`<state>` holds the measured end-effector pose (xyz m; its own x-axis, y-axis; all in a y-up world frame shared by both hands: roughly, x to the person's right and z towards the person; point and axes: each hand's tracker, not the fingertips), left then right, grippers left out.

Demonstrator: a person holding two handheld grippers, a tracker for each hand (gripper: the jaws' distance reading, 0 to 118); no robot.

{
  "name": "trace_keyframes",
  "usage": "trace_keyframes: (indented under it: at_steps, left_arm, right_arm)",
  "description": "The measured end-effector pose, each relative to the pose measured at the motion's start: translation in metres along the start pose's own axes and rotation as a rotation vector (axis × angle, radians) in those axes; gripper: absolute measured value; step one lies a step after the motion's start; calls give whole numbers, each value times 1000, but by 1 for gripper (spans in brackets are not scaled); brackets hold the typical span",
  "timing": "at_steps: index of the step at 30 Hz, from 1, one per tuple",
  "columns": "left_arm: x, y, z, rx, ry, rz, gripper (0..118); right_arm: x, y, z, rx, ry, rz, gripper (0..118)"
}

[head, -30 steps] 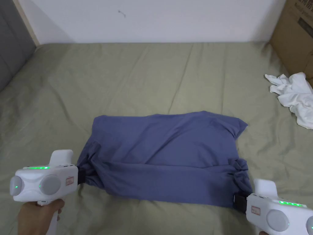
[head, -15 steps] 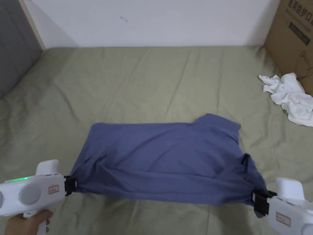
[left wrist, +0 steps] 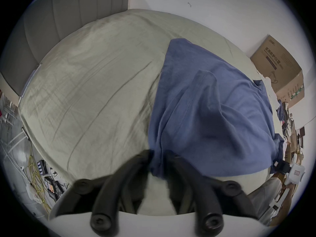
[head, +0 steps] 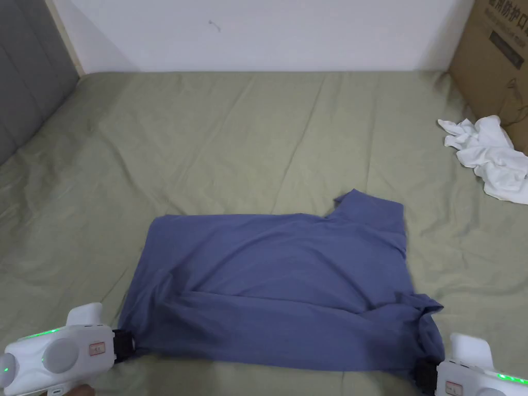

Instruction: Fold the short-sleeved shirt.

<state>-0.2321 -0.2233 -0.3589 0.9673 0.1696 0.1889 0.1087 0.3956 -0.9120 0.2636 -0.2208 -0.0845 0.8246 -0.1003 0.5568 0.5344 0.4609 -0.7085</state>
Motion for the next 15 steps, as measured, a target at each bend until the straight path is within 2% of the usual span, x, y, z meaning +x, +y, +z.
trace_keyframes:
  at_steps: [1, 2, 3, 7, 9, 11, 15]
  left_arm:
    - [1, 2, 5, -2, -20, 5, 82]
    - [4, 3, 7, -12, -49, 17, 85]
    - [8, 5, 15, -10, -43, 19, 85]
    - [30, 22, 61, 163, -125, 11, 102]
    - [47, 34, 90, 289, -142, -23, 104]
    - [67, 42, 121, 423, -145, -59, 115]
    - [93, 61, 158, 616, -154, -100, 117]
  right_arm:
    - [-2, 3, 6, 3, -24, 22, 83]
    - [-3, 5, 13, 23, -14, 20, 99]
    - [-3, 9, 24, 71, 5, 19, 106]
    - [-14, 43, 80, 256, 48, 30, 108]
    - [-23, 61, 109, 373, 55, 52, 108]
    - [-32, 78, 134, 479, 68, 60, 109]
    - [-55, 100, 171, 633, 91, 90, 109]
